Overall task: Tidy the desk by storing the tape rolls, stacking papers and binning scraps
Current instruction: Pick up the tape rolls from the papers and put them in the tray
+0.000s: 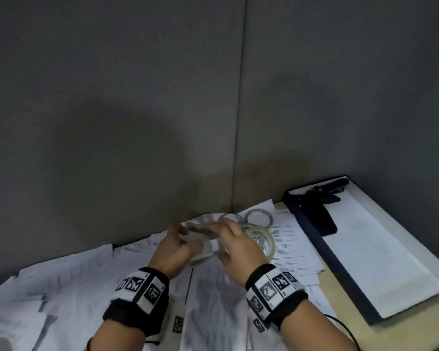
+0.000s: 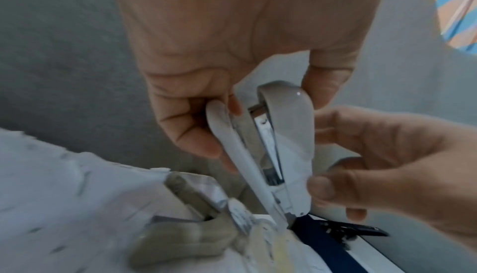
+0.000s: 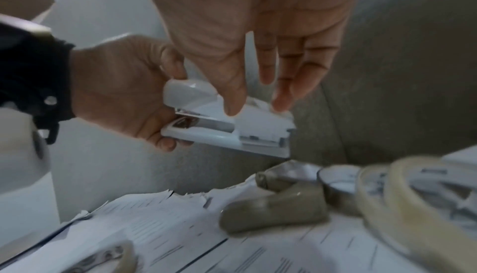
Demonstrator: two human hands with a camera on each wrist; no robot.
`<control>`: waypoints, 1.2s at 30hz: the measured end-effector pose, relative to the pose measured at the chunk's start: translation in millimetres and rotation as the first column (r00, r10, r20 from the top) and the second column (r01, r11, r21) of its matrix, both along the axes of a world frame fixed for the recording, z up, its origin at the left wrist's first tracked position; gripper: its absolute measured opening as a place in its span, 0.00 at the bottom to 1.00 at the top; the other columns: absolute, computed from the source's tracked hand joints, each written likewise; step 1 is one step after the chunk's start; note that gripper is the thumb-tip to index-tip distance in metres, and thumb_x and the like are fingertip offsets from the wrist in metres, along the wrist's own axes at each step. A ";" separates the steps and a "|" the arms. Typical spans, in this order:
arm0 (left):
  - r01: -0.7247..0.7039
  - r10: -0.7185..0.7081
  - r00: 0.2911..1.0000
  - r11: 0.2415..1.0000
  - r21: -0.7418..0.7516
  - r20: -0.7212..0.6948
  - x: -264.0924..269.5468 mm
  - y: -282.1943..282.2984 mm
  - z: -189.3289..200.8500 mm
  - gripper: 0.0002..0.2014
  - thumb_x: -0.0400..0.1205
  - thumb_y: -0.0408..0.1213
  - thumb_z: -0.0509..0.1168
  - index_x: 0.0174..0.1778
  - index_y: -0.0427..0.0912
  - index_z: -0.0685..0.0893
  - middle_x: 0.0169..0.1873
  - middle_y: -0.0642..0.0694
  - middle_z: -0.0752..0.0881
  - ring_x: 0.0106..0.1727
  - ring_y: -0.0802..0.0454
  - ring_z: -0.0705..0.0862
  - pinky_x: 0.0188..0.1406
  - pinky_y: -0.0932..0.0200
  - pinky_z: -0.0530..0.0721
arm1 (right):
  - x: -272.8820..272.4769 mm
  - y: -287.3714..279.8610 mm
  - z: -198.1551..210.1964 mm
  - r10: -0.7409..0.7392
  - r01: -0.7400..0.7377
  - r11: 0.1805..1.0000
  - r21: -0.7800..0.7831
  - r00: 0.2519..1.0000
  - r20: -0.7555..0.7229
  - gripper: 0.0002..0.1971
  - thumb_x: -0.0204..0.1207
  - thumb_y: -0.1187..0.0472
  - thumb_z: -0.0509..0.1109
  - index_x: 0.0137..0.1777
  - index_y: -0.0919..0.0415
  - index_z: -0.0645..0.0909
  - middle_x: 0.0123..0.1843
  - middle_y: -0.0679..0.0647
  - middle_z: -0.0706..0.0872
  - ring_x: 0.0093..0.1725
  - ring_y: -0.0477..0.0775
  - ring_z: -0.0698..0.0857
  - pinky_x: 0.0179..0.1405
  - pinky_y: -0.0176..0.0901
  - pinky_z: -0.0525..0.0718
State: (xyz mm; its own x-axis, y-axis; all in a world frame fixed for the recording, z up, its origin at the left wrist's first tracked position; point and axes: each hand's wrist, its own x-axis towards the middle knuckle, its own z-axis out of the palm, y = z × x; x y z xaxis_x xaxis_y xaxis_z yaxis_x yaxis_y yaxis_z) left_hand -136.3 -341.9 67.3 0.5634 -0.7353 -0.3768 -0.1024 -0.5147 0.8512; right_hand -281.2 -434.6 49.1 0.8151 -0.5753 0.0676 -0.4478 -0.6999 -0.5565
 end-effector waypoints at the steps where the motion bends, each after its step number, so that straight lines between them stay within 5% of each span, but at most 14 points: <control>1: 0.028 -0.028 1.000 1.000 -0.011 -0.007 -6.6 -3.4 6.4 0.31 0.58 0.49 0.66 0.56 0.43 0.69 0.42 0.44 0.81 0.40 0.50 0.80 0.35 0.56 0.76 | -1.2 -1.6 2.7 0.025 -0.025 0.999 -0.027 1.000 -0.004 0.28 0.75 0.63 0.69 0.74 0.46 0.68 0.75 0.48 0.69 0.64 0.55 0.80 0.60 0.51 0.81; 5: 0.124 -0.122 0.992 0.990 -0.066 0.039 -32.8 -29.0 11.4 0.36 0.51 0.54 0.68 0.54 0.41 0.73 0.44 0.46 0.83 0.48 0.50 0.84 0.43 0.53 0.82 | -26.6 -16.6 10.9 -0.019 0.011 0.995 -0.104 0.996 -0.082 0.17 0.75 0.58 0.68 0.64 0.53 0.76 0.61 0.54 0.82 0.60 0.59 0.81 0.56 0.52 0.80; 9: 0.177 -0.164 0.979 0.979 -0.100 0.122 -63.0 -60.4 17.9 0.23 0.72 0.38 0.75 0.58 0.43 0.72 0.45 0.50 0.83 0.49 0.54 0.83 0.41 0.67 0.77 | -68.3 -41.1 11.6 -0.186 0.187 0.982 0.032 0.981 -0.053 0.18 0.76 0.56 0.67 0.66 0.52 0.74 0.62 0.54 0.82 0.60 0.59 0.82 0.55 0.48 0.80; 11: 0.232 -0.207 0.960 0.966 -0.118 0.191 -74.5 -77.7 22.4 0.25 0.73 0.40 0.75 0.62 0.46 0.71 0.47 0.52 0.83 0.51 0.56 0.83 0.46 0.67 0.78 | -92.5 -57.2 10.1 -0.313 0.316 0.945 0.084 0.948 -0.052 0.16 0.77 0.53 0.66 0.64 0.53 0.73 0.57 0.53 0.84 0.56 0.58 0.83 0.49 0.44 0.78; 16: 0.382 -0.295 0.723 0.924 -0.005 0.624 -94.1 -122.5 32.0 0.27 0.74 0.52 0.70 0.68 0.49 0.76 0.71 0.47 0.72 0.72 0.47 0.70 0.68 0.53 0.72 | -145.8 -106.0 11.1 -0.621 0.634 0.758 0.153 0.773 -0.126 0.12 0.74 0.55 0.69 0.54 0.54 0.73 0.43 0.53 0.82 0.46 0.60 0.83 0.42 0.43 0.79; 20: 0.367 -0.223 0.587 0.930 -0.010 0.779 -110.3 -158.8 52.9 0.26 0.74 0.50 0.70 0.69 0.51 0.77 0.79 0.46 0.62 0.79 0.44 0.60 0.74 0.46 0.65 | -177.0 -148.1 10.2 -0.784 0.779 0.561 0.281 0.609 -0.121 0.09 0.71 0.58 0.71 0.47 0.57 0.74 0.39 0.52 0.81 0.39 0.57 0.79 0.38 0.39 0.73; 23: 0.380 -0.188 0.447 0.925 0.005 0.875 -114.8 -186.6 69.7 0.27 0.74 0.50 0.70 0.70 0.49 0.76 0.80 0.43 0.60 0.79 0.41 0.58 0.73 0.39 0.63 | -193.9 -179.9 0.0 -0.860 0.815 0.409 0.411 0.494 -0.124 0.10 0.70 0.58 0.72 0.47 0.60 0.76 0.39 0.55 0.83 0.38 0.58 0.82 0.37 0.43 0.77; 28: 0.341 -0.156 0.353 0.939 0.029 0.923 -116.5 -226.7 86.9 0.32 0.74 0.48 0.70 0.74 0.47 0.71 0.82 0.40 0.53 0.83 0.39 0.48 0.75 0.29 0.56 | -207.3 -223.6 -29.8 -0.939 0.689 0.092 0.719 0.300 -0.168 0.17 0.69 0.57 0.75 0.52 0.65 0.77 0.42 0.63 0.86 0.22 0.56 0.83 0.24 0.43 0.85; 31: 0.299 -0.141 0.332 0.953 0.038 0.933 -113.9 -243.0 85.2 0.34 0.74 0.49 0.71 0.75 0.45 0.68 0.83 0.40 0.46 0.83 0.39 0.41 0.77 0.29 0.51 | -213.3 -250.2 -46.3 -0.920 0.652 0.012 0.758 0.304 -0.246 0.21 0.68 0.51 0.77 0.54 0.64 0.78 0.37 0.60 0.88 0.26 0.55 0.88 0.27 0.43 0.85; 36: 0.233 -0.156 0.294 0.969 0.087 0.943 -110.8 -249.7 73.9 0.44 0.72 0.49 0.72 0.81 0.42 0.59 0.83 0.43 0.39 0.83 0.41 0.37 0.76 0.27 0.50 | -212.7 -284.1 -71.1 -0.893 0.610 0.013 0.793 0.363 -0.265 0.25 0.69 0.48 0.74 0.56 0.69 0.77 0.30 0.66 0.89 0.28 0.62 0.90 0.31 0.49 0.87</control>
